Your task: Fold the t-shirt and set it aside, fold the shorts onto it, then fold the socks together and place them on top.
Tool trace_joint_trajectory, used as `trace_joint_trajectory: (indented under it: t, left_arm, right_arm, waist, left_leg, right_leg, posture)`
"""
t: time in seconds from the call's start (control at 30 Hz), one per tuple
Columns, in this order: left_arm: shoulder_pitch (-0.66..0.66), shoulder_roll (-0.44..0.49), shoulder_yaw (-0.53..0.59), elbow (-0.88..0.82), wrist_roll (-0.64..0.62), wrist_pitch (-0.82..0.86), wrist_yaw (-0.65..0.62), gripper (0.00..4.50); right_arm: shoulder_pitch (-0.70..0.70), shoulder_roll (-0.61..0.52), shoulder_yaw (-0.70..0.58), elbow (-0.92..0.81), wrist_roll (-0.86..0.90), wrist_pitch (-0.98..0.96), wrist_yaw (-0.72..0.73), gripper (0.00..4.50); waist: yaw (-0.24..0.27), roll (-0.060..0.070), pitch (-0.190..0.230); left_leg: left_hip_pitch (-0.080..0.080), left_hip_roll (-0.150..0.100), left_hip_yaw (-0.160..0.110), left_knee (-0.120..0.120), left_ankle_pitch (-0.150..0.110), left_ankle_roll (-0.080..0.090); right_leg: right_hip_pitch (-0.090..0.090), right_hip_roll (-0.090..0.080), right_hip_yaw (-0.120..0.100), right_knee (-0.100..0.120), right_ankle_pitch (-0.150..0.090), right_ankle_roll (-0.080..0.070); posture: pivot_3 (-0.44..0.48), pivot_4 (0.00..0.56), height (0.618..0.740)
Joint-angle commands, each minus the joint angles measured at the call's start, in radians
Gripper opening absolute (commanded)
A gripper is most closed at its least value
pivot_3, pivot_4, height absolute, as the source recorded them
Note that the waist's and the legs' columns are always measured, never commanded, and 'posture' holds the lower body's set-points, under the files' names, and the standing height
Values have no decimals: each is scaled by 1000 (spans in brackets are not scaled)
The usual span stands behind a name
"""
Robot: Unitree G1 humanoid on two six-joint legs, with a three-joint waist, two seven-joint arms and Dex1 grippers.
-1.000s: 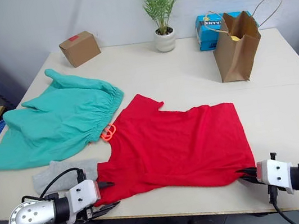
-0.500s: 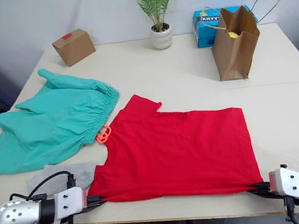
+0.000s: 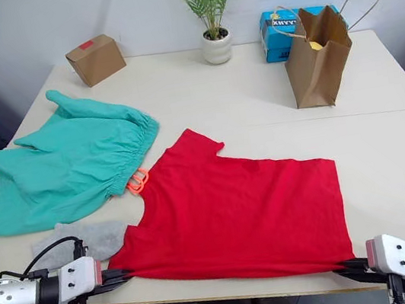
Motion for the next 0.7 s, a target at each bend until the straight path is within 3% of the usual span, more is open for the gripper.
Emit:
trace_joint_trajectory:
  t: [0.03, 0.2, 0.37, 0.4, 0.5, 0.63, 0.7]
  left_arm:
    - [34, 12, 61, -30, -12, 43, -3, 1004]
    - [23, 47, 164, -93, -132, 184, -48, 2564]
    - [-28, 190, 274, -87, -300, 426, -200, 4132]
    - [-62, 212, 276, -70, -326, 463, -216, 4443]
    - [-238, 217, 222, -1, -372, 537, -195, 4482]
    - [-562, 131, 101, 132, -366, 596, -115, 4482]
    - [-733, 71, -3, 254, -275, 579, -79, 4482]
  right_arm:
    - [28, -2, -59, -34, 65, 59, 30, 1020]
    - [73, -66, -166, -98, 139, 227, 87, 2727]
    - [82, -129, -302, -158, 257, 450, 140, 4480]
    - [69, -148, -320, -147, 271, 494, 149, 4500]
    - [-95, -164, -315, -29, 295, 561, 81, 4500]
    - [-414, -142, -198, 180, 218, 523, -26, 4500]
    - [-588, -124, -97, 300, 144, 485, -63, 4500]
  waist:
    - [0, -1, 1]
    - [1, -3, 3]
    - [1, -9, 8]
    - [1, -9, 9]
    - [1, -9, 10]
    - [1, -8, 13]
    - [1, -8, 14]
  left_leg:
    - [0, 0, 0, 0, 0, 0]
    - [0, 0, -1, 1, 0, 0]
    - [0, 0, -3, 4, 1, -1]
    - [-1, 0, -4, 4, 1, -1]
    - [-1, -1, -5, 4, 0, -1]
    - [-3, -2, -5, 8, 0, 1]
    - [-5, -2, -5, 9, 1, 1]
  right_leg:
    - [-1, 0, 0, 0, 0, 0]
    - [-1, 0, -1, 1, 0, 0]
    - [-1, 0, -3, 3, 0, 0]
    - [-1, 0, -4, 3, 0, 0]
    - [-1, -1, -4, 1, 0, 0]
    - [-3, -2, -5, 3, 1, 2]
    - [-5, -1, -5, 5, 2, 2]
  posture:
    - [0, 150, 740]
    - [0, 150, 740]
    - [0, 150, 740]
    - [0, 150, 740]
    - [0, 150, 740]
    - [0, 150, 740]
    - [0, 150, 740]
